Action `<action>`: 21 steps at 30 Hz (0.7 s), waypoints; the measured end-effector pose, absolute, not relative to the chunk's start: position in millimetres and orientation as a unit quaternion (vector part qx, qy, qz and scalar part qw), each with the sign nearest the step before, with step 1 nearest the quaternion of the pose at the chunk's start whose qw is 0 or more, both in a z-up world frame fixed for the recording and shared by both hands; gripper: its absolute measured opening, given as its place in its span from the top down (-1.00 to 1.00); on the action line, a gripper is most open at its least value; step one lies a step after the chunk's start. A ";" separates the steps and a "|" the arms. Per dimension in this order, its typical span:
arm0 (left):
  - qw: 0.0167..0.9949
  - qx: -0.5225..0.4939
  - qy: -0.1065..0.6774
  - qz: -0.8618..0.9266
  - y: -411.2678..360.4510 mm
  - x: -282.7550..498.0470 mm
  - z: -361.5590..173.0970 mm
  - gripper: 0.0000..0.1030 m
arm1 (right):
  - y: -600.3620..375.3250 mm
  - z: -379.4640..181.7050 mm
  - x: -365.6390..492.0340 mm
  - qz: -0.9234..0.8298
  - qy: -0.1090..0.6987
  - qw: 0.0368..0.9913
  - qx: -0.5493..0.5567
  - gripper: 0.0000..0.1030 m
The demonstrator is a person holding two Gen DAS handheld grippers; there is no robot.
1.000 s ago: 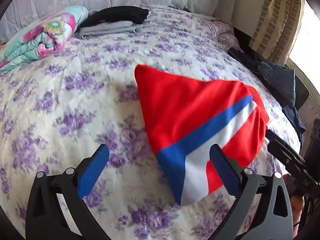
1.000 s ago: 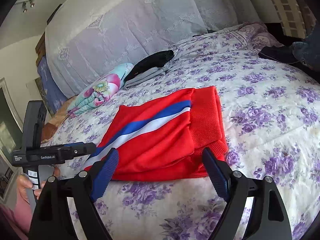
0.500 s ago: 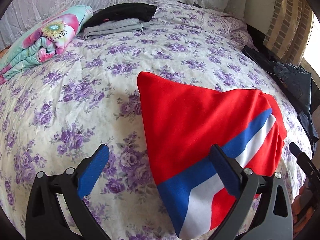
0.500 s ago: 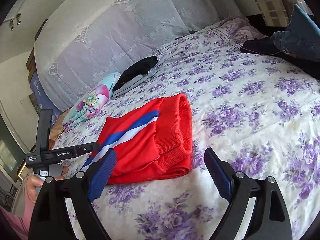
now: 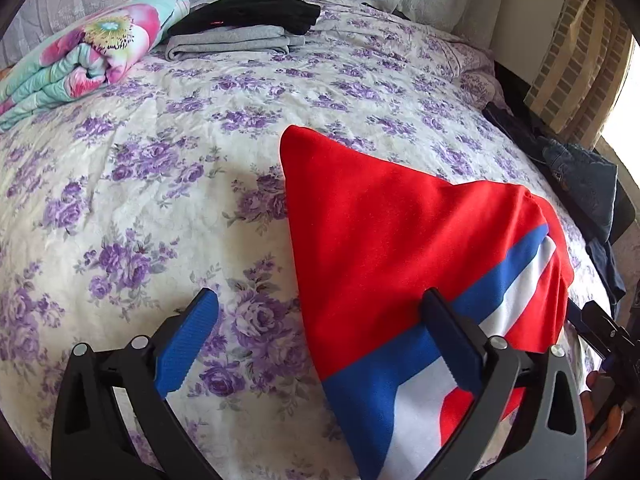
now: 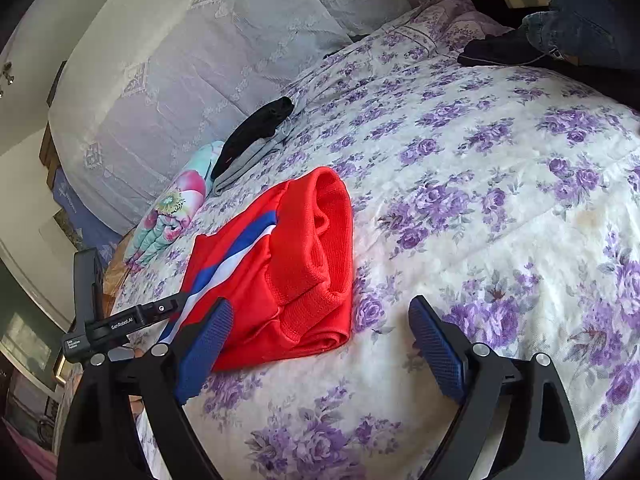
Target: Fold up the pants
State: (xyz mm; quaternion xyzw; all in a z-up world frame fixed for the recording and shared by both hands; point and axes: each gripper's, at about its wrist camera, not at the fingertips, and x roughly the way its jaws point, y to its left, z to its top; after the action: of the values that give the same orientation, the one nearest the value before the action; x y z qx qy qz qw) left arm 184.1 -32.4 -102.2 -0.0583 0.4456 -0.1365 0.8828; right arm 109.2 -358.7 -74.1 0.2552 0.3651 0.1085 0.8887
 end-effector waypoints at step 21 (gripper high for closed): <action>0.821 -0.076 0.487 -0.287 -39.2 145.3 -107.8 -0.91 | -361.9 -91.6 202.8 0.253 0.458 0.792 0.314 -0.75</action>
State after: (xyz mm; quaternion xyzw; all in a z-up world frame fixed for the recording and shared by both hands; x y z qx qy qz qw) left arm 145.3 -39.2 -107.8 -0.0759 0.4871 -0.2873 0.8212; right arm 202.8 -361.9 -91.6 0.3141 0.4582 0.2528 0.7921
